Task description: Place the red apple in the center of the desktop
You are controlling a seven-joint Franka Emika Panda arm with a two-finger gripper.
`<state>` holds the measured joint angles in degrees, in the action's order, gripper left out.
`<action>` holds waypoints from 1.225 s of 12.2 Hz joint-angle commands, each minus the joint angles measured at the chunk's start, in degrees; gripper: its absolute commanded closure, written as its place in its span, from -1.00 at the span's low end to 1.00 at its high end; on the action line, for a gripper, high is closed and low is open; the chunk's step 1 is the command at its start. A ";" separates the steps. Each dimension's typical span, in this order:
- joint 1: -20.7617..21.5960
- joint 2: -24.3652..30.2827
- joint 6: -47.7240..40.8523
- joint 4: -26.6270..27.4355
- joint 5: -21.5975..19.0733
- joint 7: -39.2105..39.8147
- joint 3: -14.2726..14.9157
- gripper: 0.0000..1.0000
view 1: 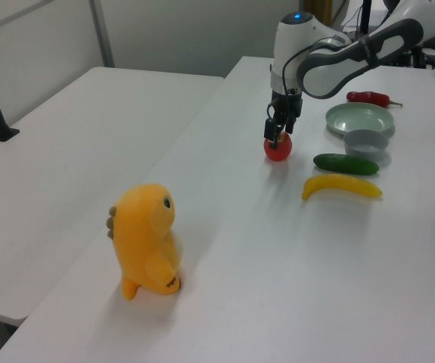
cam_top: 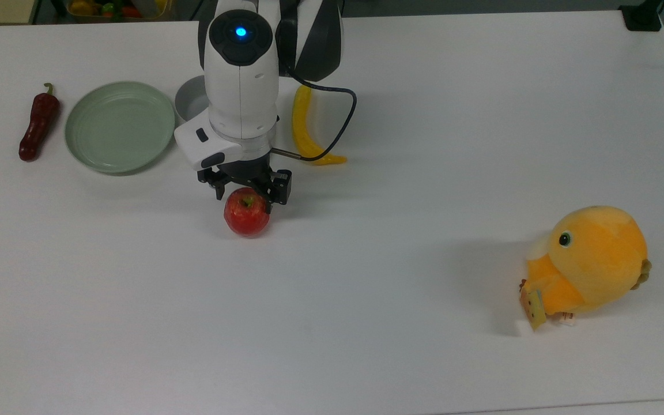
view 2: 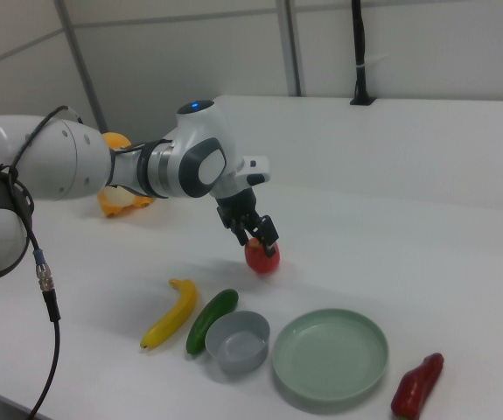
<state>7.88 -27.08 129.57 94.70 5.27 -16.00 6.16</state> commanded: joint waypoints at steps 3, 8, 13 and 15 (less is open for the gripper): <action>0.12 2.90 -7.73 -0.66 0.44 0.18 -1.75 -1.00; 0.47 15.87 -22.85 3.54 -0.34 12.29 -2.73 -1.00; 0.39 28.73 -23.14 13.91 -2.44 13.63 -2.73 -1.00; 0.12 30.32 -19.12 16.81 -4.56 13.11 -2.64 -1.00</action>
<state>8.07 -0.05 105.29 105.77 3.24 -3.55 3.39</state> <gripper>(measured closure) 0.000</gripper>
